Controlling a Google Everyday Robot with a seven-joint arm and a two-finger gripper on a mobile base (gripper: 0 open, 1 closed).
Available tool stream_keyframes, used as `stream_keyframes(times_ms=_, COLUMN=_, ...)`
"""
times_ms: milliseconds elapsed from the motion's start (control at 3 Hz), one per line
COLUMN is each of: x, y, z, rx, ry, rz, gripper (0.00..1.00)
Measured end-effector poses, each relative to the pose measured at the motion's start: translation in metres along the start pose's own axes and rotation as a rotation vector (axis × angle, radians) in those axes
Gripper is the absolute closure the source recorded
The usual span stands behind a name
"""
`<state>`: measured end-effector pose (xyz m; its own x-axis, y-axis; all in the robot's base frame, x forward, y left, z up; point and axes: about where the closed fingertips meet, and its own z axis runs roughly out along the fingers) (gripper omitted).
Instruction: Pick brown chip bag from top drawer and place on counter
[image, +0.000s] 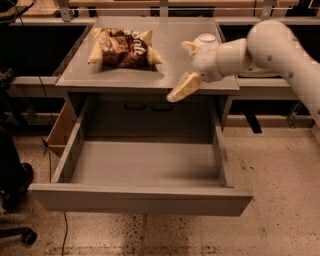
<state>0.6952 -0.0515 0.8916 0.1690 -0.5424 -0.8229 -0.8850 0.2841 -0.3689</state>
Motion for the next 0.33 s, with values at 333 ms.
stream_keyframes(times_ms=333, x=0.0221, y=-0.0026, z=-0.0382, rx=0.039, ry=0.015, rz=-0.080, gripper=0.00)
